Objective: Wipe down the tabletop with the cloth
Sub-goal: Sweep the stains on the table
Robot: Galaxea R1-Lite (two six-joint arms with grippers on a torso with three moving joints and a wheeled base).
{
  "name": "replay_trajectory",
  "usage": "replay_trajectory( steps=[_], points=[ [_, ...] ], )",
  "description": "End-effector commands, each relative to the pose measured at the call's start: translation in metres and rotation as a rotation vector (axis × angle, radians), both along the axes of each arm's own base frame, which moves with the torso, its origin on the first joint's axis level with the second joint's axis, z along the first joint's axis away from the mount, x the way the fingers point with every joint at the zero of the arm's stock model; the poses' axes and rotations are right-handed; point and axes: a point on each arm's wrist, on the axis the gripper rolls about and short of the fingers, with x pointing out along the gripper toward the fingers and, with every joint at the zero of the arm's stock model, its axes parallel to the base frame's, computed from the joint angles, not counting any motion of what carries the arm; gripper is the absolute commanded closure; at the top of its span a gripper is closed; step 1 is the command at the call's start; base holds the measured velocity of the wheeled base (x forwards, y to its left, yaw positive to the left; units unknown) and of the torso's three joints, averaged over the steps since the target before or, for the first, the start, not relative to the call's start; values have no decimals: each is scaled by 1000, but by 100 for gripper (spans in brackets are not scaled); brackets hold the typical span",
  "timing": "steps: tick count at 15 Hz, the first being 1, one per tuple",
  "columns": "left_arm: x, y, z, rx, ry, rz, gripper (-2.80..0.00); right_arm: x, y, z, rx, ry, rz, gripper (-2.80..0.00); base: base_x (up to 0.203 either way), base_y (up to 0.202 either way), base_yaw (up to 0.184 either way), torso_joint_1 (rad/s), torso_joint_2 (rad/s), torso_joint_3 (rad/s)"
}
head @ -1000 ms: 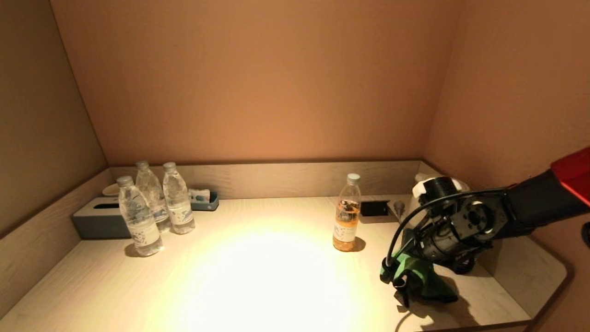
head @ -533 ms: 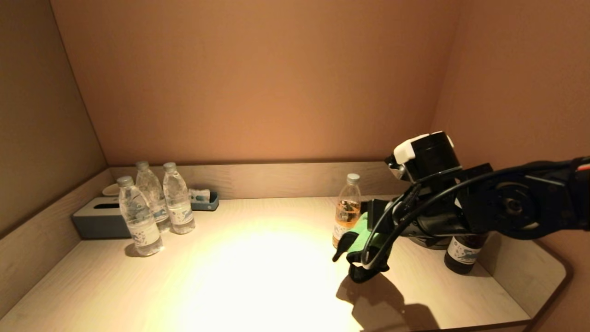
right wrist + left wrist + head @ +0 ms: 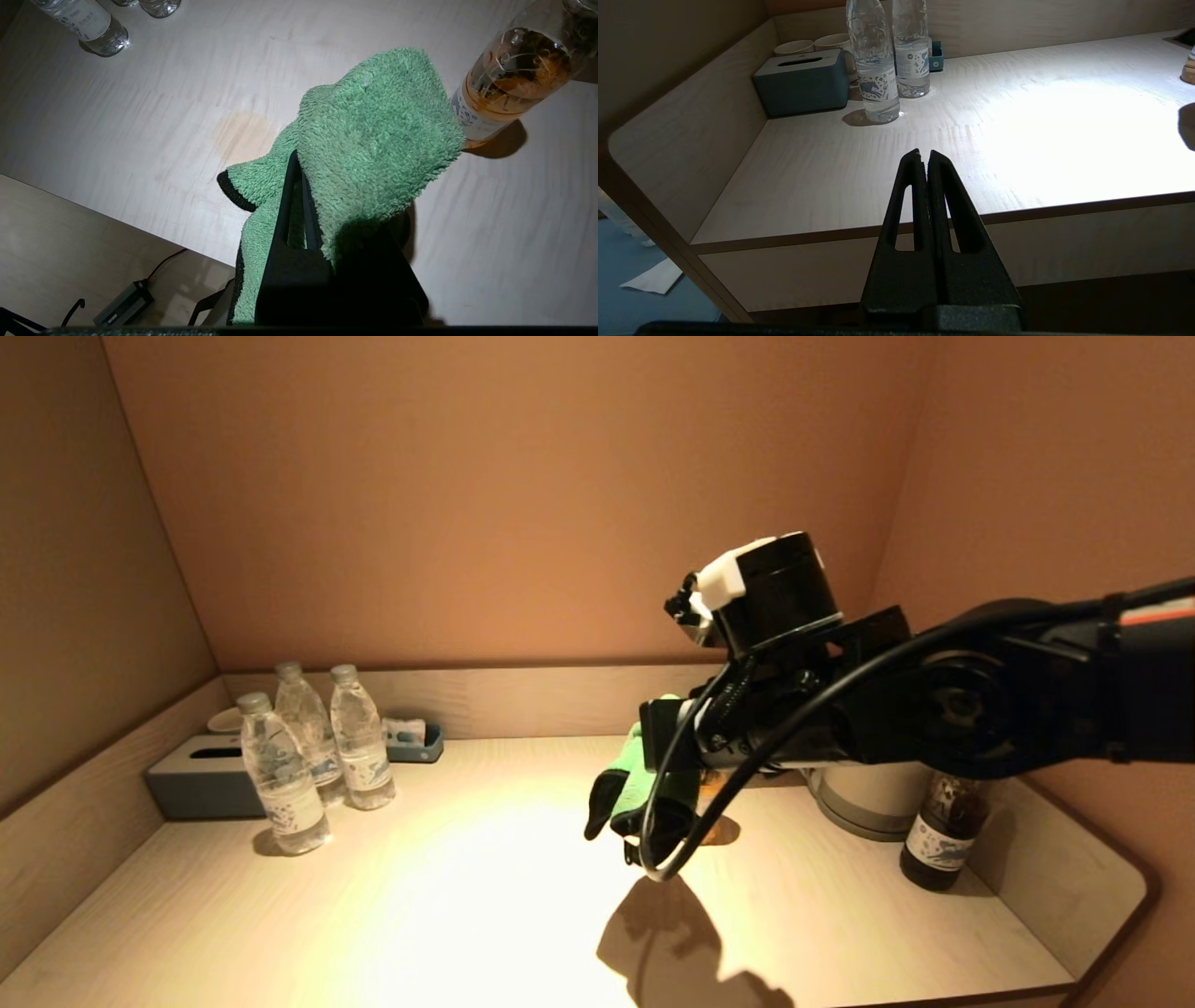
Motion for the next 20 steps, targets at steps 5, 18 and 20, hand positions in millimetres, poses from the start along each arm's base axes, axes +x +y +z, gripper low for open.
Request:
replay_trajectory(
  steps=[5, 18, 20],
  points=[
    [0, 0, 0, 0, 0, 1, 0, 30, 42, -12, -26, -17, 75, 0, 0, 0, 0, 0, 0, 0],
    [0, 0, 0, 0, 0, 1, 0, 45, 124, -38, -41, -35, 220, 0, 0, 0, 0, 0, 0, 0],
    [0, 0, 0, 0, 0, -1, 0, 41, 130, -42, -47, -32, 237, 0, 0, 0, 0, 0, 0, 0]
  ],
)
